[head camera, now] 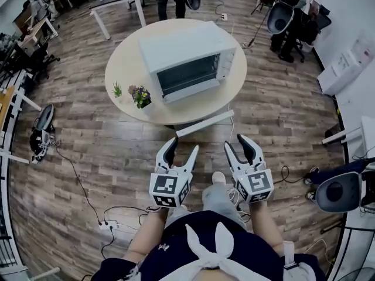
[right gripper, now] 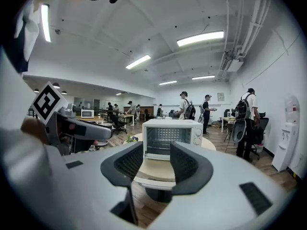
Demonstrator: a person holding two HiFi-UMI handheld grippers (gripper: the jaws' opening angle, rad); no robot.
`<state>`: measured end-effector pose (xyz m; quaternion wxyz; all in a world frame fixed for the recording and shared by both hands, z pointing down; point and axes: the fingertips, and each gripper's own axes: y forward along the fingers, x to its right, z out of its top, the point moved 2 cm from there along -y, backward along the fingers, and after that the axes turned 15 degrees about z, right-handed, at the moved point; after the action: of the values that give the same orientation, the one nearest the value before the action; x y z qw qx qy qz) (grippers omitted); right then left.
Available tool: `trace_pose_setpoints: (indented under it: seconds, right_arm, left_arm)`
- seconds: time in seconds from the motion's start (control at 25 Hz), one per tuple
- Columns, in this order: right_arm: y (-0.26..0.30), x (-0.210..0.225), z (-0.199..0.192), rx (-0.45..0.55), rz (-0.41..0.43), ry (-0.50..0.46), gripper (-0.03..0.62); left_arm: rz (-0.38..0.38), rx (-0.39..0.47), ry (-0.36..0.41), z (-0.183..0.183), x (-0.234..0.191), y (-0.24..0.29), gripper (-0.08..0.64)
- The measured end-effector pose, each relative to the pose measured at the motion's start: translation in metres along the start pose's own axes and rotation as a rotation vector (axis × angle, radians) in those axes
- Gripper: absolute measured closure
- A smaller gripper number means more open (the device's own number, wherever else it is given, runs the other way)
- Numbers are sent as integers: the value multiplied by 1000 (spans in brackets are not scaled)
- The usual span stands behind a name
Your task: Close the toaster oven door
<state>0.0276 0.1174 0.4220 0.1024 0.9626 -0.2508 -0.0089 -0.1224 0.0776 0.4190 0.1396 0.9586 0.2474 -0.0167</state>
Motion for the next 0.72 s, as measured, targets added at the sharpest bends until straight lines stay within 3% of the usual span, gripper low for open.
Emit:
trace_pose_setpoints:
  seconds: [0.72]
  right_arm:
    - [47, 107, -56, -173, 171, 50, 419]
  left_arm:
    - [254, -192, -24, -50, -14, 67, 305]
